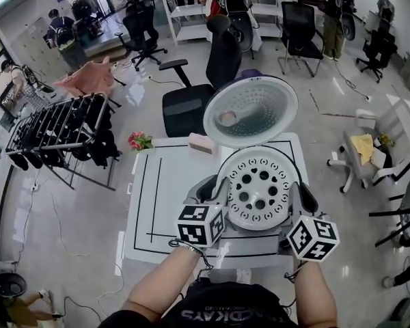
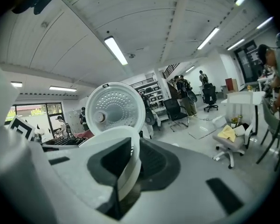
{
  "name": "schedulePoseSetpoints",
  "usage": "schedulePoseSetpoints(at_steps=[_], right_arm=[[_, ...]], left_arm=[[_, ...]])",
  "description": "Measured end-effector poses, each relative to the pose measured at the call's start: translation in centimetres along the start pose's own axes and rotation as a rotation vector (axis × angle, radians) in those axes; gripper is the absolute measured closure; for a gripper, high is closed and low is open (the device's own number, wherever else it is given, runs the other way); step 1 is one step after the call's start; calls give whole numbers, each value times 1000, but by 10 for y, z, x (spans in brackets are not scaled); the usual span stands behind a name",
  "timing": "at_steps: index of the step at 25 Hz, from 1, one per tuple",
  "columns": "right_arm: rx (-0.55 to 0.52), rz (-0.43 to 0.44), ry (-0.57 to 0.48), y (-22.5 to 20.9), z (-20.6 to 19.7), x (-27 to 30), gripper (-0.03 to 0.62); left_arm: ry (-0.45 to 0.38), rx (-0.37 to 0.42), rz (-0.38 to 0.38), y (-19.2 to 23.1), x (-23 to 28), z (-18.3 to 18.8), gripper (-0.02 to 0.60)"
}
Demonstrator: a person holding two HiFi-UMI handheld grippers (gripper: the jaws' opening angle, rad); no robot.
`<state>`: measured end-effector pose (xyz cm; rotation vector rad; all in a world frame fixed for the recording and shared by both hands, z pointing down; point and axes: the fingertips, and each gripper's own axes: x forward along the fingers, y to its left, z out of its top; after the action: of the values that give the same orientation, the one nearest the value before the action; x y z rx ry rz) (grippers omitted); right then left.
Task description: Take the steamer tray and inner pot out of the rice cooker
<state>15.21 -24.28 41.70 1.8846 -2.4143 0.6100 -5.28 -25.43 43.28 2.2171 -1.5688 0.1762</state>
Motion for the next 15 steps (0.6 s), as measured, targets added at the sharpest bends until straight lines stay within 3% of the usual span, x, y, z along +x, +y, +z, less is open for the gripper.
schedulePoseSetpoints(at_steps=[7, 15], right_arm=[[-26, 93, -31, 63, 10, 15, 537], [-79, 275, -8, 181, -2, 53, 537]], left_arm=[[-75, -23, 65, 48, -41, 22, 485], [-136, -42, 233, 148, -109, 37, 489]])
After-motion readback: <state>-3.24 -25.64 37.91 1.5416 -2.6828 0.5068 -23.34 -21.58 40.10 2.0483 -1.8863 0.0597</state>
